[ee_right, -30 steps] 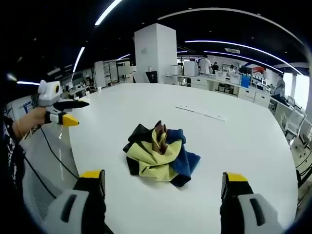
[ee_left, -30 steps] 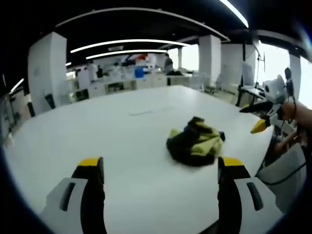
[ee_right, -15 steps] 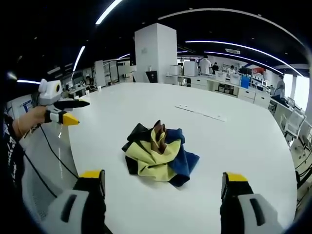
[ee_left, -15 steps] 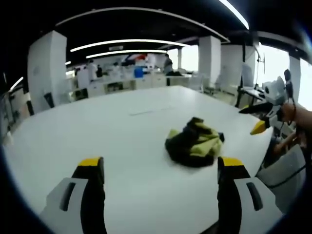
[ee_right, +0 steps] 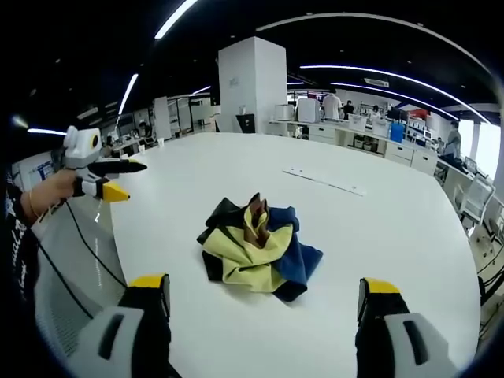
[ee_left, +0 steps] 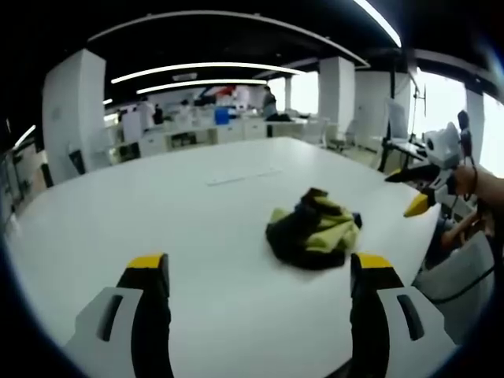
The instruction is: Fold the garment on the visible template until the final outline fits inside the template.
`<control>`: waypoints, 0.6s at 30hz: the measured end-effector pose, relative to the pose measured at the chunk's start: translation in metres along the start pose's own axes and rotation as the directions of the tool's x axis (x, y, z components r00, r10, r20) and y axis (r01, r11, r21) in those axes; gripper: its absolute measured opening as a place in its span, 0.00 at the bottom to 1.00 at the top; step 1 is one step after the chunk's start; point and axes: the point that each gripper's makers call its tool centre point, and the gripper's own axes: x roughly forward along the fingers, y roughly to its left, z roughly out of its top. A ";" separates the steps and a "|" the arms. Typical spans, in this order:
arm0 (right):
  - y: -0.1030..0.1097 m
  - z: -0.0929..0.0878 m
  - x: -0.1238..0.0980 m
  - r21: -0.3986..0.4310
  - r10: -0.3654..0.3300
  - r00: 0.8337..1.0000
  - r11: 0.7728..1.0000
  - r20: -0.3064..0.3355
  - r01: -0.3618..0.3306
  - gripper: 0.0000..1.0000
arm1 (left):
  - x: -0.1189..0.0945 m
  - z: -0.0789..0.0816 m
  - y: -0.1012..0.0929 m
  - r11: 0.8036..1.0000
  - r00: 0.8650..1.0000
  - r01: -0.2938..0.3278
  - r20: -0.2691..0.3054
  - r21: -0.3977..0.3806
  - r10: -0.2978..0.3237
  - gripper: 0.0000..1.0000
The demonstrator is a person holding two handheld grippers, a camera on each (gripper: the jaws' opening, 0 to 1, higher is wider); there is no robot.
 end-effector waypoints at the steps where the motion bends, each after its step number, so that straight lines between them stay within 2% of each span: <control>1: 0.000 0.000 0.000 -0.001 0.000 1.000 1.000 -0.001 0.000 1.00 | 0.001 0.000 0.000 1.000 1.000 0.001 0.000 0.002 -0.001 0.92; 10: 0.000 0.000 0.002 -0.003 0.002 1.000 1.000 0.019 -0.002 0.99 | 0.016 0.000 -0.004 0.999 0.999 0.043 0.016 0.016 -0.044 0.88; 15: -0.004 0.003 0.004 -0.011 0.007 0.999 1.000 0.042 -0.007 0.91 | 0.026 0.004 -0.012 0.995 0.995 0.092 0.033 0.025 -0.092 0.82; 18: -0.010 0.006 0.007 -0.026 0.001 0.999 1.000 0.054 0.000 0.87 | 0.033 0.004 -0.014 0.992 0.991 0.127 0.031 0.004 -0.127 0.76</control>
